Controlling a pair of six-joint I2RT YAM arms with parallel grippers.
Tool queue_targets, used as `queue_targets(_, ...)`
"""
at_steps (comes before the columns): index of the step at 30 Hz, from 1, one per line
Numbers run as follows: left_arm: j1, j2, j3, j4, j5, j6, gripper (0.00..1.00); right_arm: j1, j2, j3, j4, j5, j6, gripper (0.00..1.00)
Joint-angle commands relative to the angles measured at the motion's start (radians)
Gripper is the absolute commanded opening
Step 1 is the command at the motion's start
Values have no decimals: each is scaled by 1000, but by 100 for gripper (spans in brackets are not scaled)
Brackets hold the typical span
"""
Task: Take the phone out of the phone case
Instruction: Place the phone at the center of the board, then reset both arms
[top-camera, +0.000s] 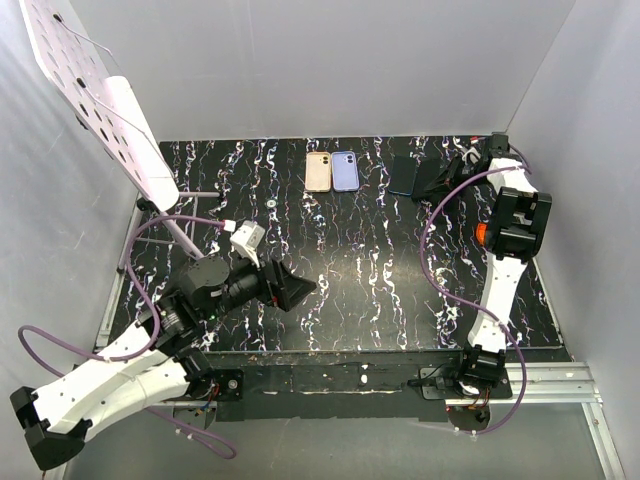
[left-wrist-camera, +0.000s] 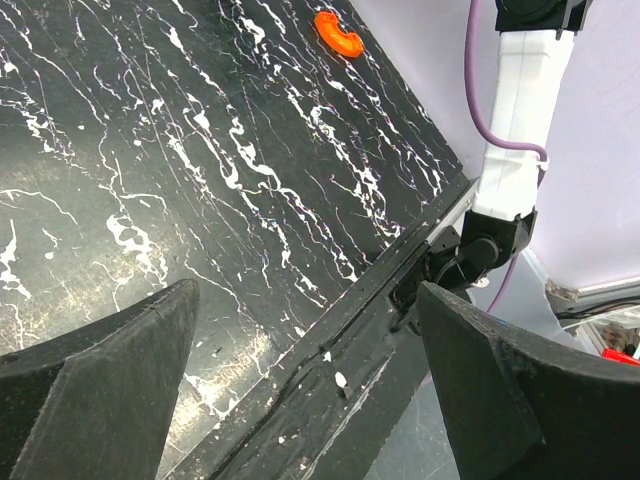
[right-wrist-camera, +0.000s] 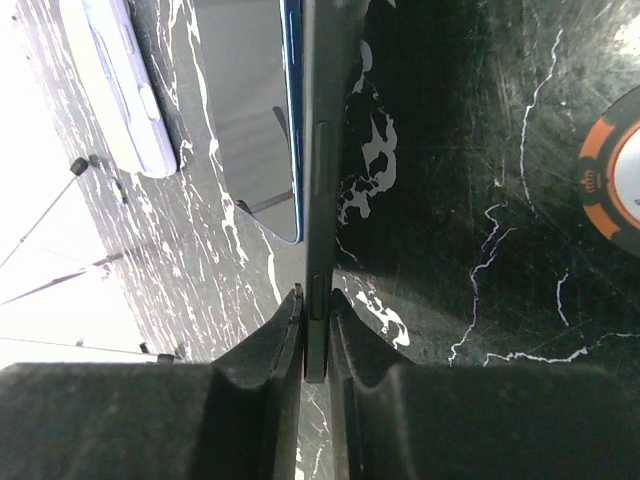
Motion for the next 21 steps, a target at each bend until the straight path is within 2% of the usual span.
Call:
queue_targets(1,-2,22,44,-5,-20,14,89,-5,37,106,-84,-12,-20,26)
queue_targets(7,-2,14,46,-25,-25,3,89,-4,-6,98,-90,127,2,47)
queue_targets(8,-2,13,47,-31,-23,4,89,-4,-14,113,-119,158,0,55)
queue_targets(9,-2,11,46,-29,-55,4,89,-4,-21,130,-155,195,-1,67)
queue_targets(10,-2,11,46,-31,-63,3,89,-4,-35,138,-178,242,-4,74)
queue_targets(13,-2,16,49,-40,-83,6,89,1,-133,109,-244,388,-7,82)
queue_targets(16,-2,22,58,-54,-114,7,89,21,-311,-65,-217,483,-9,84)
queue_targets(21,0,60,78,-52,-140,14,89,97,-757,-550,12,491,26,86)
